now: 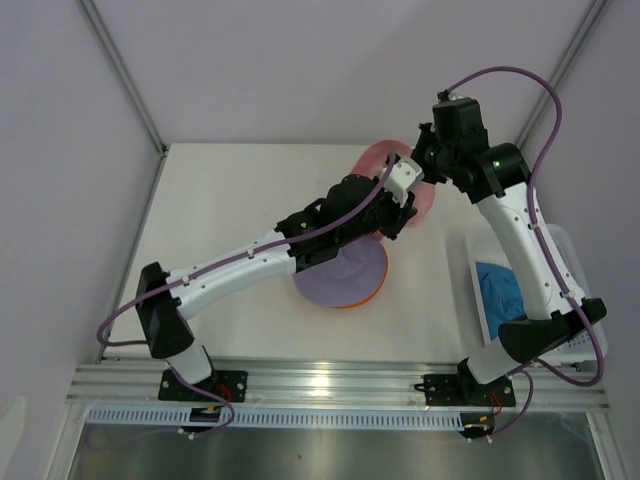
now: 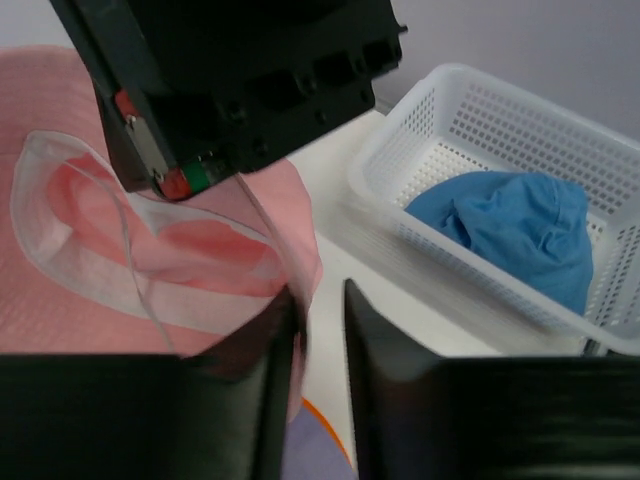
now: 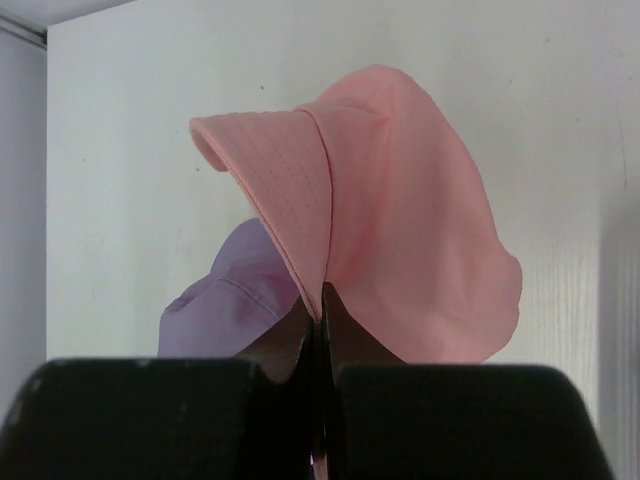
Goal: Stack the hats
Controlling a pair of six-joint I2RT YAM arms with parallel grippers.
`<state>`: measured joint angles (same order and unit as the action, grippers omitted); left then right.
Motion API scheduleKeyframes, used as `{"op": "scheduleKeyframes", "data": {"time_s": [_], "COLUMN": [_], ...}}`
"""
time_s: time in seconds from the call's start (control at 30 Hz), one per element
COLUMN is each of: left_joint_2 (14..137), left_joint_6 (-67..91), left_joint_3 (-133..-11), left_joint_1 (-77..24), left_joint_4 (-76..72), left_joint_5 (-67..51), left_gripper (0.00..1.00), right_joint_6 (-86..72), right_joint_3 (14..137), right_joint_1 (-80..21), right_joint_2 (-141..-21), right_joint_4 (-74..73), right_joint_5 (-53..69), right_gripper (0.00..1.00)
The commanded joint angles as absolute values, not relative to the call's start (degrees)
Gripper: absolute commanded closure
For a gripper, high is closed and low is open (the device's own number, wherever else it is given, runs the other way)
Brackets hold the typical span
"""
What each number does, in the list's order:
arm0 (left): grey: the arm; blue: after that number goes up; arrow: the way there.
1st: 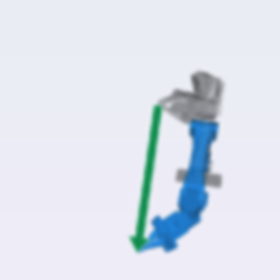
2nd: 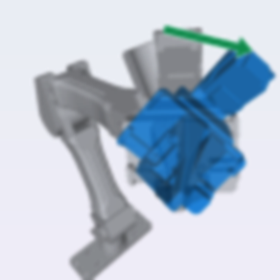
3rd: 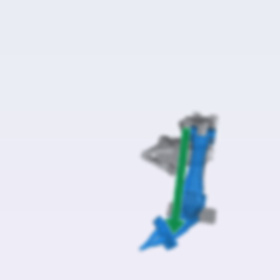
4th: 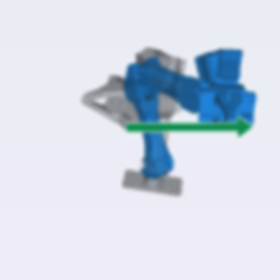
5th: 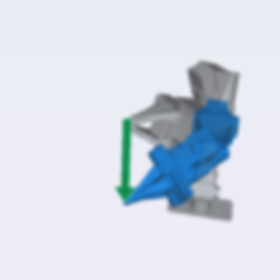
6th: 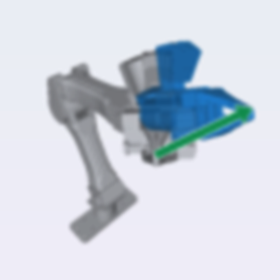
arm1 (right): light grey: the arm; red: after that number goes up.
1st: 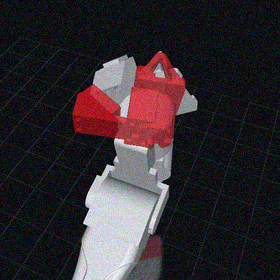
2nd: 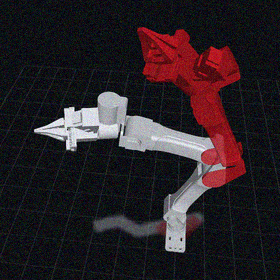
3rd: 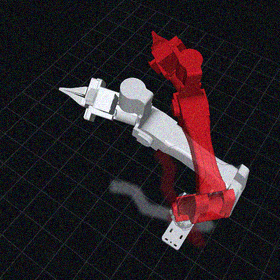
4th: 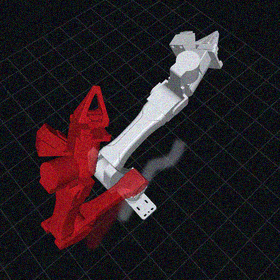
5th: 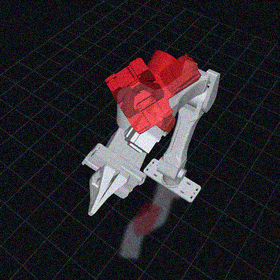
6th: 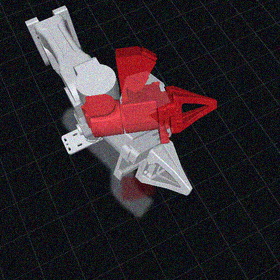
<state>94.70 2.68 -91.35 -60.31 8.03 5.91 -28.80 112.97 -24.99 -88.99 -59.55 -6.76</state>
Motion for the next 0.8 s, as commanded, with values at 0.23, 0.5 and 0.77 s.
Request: {"op": "scheduleKeyframes", "data": {"time_s": [0.23,0.5,0.77], "left_joint_2": [98.53,85.71,73.93], "left_joint_6": [3.86,17.31,22.40], "left_joint_3": [-98.09,-86.93,-79.20], "left_joint_1": [-60.56,-55.47,-52.56], "left_joint_4": [6.33,-1.56,-1.76], "left_joint_5": [9.14,1.67,-3.86], "left_gripper": [0.99,0.99,0.99], "right_joint_6": [-27.78,-26.72,-21.79], "right_joint_3": [110.13,110.30,103.38], "right_joint_1": [-23.56,-3.36,7.38], "right_joint_2": [-84.82,-80.69,-74.54], "right_joint_4": [-52.82,-52.38,-51.16], "right_joint_5": [1.39,18.70,24.52], "right_gripper": [0.90,0.34,0.00]}}
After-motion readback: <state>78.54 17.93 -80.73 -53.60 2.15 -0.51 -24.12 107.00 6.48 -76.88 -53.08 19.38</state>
